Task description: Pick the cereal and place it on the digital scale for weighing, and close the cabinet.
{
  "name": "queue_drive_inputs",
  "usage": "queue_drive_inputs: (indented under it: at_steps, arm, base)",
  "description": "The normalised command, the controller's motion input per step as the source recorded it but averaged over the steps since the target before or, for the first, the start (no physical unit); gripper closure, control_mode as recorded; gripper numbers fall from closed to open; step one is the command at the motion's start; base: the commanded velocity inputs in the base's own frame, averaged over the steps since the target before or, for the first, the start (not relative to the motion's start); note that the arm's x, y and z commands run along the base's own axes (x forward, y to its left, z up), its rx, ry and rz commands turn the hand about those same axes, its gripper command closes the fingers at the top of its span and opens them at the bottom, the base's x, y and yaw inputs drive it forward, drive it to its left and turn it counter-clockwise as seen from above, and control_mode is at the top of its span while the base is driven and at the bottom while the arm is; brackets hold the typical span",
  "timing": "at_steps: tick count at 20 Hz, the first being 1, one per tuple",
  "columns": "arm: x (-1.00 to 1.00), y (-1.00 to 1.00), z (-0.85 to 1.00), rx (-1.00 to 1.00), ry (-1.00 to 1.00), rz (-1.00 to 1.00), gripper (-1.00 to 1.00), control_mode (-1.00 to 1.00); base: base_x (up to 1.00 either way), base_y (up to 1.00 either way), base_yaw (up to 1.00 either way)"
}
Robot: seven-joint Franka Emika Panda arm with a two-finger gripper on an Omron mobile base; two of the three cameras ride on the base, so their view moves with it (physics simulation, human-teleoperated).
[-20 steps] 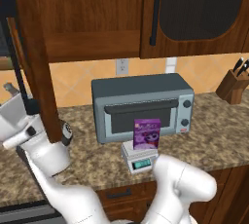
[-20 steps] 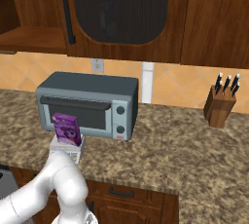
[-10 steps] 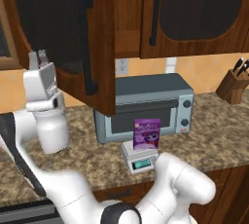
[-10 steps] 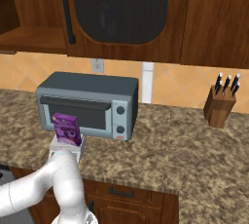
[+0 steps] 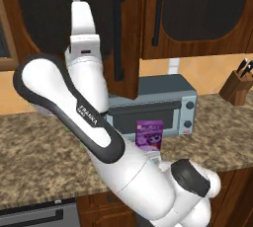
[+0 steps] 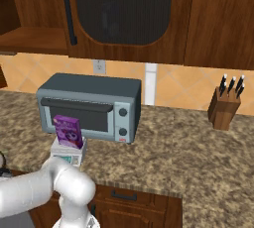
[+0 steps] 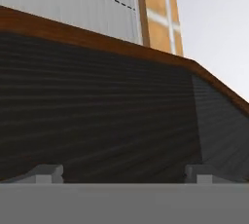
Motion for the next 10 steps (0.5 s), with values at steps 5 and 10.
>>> queue_drive_inputs:
  at_steps: [5, 10]
  arm:
    - [0.45, -0.83, 0.12, 0.15, 0.40, 0.00, -1.00, -1.00]
    - [0.92, -0.52, -0.53, 0.05, 0.08, 0.00, -1.00, -1.00]
  base:
    - [0.00, 0.00, 0.00]
    - [0.00, 0.00, 0.00]
